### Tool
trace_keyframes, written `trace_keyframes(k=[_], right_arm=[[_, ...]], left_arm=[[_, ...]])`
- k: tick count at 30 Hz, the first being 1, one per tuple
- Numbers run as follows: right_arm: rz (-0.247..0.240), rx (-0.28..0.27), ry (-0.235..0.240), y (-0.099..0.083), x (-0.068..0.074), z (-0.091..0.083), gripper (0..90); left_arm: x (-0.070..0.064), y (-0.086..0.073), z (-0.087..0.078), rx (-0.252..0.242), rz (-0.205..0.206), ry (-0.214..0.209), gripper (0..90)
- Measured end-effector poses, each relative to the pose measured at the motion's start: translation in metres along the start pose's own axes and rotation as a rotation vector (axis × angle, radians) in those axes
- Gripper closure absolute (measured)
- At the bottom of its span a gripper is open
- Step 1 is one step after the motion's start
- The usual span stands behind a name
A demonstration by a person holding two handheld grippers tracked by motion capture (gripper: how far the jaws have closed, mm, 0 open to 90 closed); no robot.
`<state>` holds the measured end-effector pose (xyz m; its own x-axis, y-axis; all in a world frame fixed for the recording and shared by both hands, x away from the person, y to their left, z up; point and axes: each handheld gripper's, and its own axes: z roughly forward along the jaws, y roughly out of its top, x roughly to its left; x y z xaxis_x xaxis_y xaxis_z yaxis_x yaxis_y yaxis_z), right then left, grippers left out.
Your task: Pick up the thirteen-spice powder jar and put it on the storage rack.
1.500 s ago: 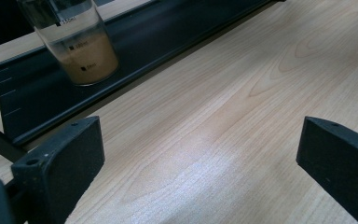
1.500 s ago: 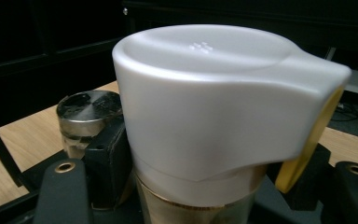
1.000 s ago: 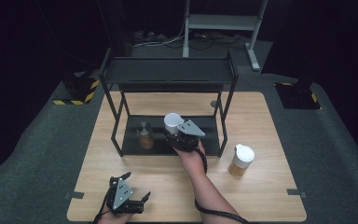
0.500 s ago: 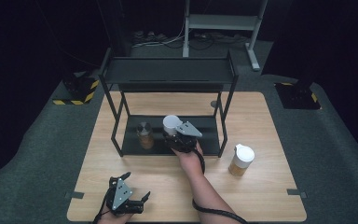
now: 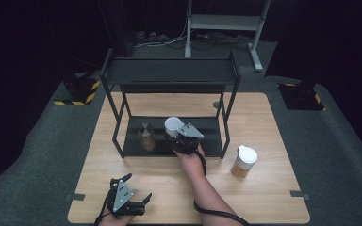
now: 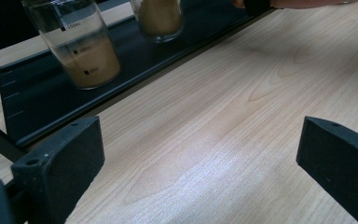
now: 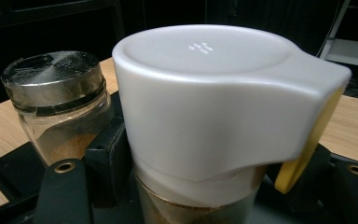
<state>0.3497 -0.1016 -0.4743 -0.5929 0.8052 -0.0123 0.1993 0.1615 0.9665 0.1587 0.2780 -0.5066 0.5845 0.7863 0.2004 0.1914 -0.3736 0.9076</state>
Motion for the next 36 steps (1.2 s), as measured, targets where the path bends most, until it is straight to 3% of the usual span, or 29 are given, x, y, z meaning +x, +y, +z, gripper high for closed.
trace_keyframes(k=[27, 33, 36], right_arm=[[0.009, -0.009, 0.011, -0.0068, -0.0031, 0.0019, 29.2], [0.036, 0.001, 0.016, -0.0053, -0.0063, 0.0023, 16.8], [0.041, 0.002, 0.013, -0.0056, -0.0063, 0.0022, 15.3]], left_arm=[[-0.0005, -0.0003, -0.0001, -0.001, -0.001, 0.003, 1.3], [-0.0007, 0.0002, 0.0001, 0.001, 0.000, 0.003, 1.3], [-0.0006, 0.0000, 0.0000, 0.000, -0.001, 0.003, 1.3]])
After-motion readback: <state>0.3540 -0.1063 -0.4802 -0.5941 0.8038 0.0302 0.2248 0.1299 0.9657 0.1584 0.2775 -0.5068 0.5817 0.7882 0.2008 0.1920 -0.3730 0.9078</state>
